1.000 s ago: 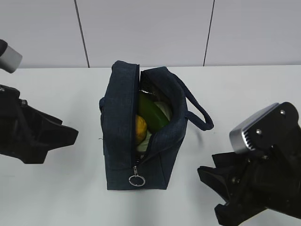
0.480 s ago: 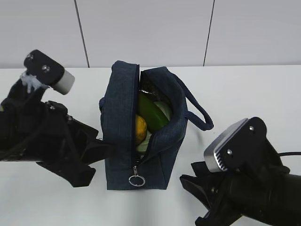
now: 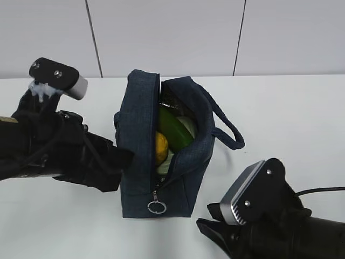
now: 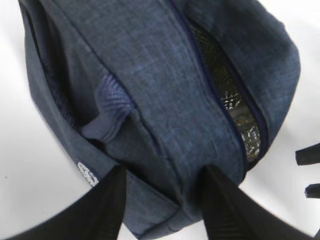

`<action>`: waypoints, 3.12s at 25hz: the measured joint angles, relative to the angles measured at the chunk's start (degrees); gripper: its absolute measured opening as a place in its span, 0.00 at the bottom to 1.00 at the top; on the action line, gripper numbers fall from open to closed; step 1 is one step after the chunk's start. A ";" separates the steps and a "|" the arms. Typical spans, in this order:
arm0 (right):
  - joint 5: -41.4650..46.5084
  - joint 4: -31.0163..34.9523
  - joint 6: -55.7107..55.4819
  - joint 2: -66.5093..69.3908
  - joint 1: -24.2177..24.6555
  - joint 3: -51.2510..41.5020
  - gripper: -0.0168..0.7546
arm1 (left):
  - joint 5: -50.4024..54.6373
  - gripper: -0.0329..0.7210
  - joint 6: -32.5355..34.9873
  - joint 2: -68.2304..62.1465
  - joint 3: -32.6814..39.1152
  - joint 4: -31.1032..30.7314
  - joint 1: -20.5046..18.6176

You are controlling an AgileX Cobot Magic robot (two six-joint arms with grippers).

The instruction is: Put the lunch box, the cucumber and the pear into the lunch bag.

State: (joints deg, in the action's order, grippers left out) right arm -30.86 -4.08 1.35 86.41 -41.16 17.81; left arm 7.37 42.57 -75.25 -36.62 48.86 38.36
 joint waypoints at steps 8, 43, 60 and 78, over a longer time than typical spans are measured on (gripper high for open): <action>-3.26 -1.39 0.00 2.80 0.00 0.00 0.35 | -0.98 0.39 0.00 -2.64 0.00 1.34 0.00; -13.19 -6.40 0.00 17.60 0.00 9.04 0.35 | 1.99 0.05 0.00 0.01 0.00 2.29 0.08; -8.68 -7.69 0.00 21.19 0.00 13.66 0.35 | 2.00 0.05 0.00 0.01 0.00 2.29 0.08; -8.68 -9.47 0.00 21.19 0.00 14.90 0.18 | 2.00 0.05 0.00 0.01 0.00 2.29 0.08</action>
State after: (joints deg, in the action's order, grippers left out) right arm -39.53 -13.55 1.35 107.60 -41.16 32.70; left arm 9.37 42.57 -75.24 -36.62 51.16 38.44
